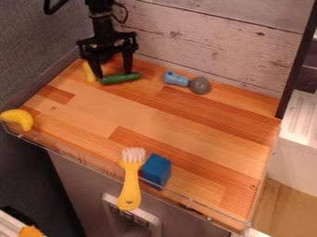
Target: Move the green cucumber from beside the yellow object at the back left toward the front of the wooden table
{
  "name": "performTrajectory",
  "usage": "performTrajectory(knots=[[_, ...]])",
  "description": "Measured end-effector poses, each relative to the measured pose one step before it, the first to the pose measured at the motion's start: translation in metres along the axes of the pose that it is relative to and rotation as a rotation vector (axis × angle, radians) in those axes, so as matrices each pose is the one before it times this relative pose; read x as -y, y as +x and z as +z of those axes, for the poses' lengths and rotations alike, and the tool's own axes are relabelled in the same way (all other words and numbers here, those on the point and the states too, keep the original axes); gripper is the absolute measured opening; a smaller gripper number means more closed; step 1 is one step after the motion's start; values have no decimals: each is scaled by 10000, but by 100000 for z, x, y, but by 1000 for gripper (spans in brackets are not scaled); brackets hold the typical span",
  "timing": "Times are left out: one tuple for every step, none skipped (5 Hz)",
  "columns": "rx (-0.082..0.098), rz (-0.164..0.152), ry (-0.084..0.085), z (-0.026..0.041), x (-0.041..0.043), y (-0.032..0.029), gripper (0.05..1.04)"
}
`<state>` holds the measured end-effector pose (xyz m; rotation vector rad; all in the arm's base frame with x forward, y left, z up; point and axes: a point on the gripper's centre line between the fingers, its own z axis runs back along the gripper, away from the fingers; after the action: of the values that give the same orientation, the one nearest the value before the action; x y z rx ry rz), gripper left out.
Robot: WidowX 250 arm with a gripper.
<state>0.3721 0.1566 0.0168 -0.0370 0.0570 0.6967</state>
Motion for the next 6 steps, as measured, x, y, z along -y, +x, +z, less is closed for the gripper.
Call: performTrajectory(knots=[[104,18,-28,-14,-25,-68,950],[-32,-732,67,-19,90,177,726],[-117,-1027,47,-21,69,215,452],[-373,-885,188,-984,-118,-264,213],[-31,-164,-17,46,-100,9,77],[76,443,-84,-183,-324,-288,56]])
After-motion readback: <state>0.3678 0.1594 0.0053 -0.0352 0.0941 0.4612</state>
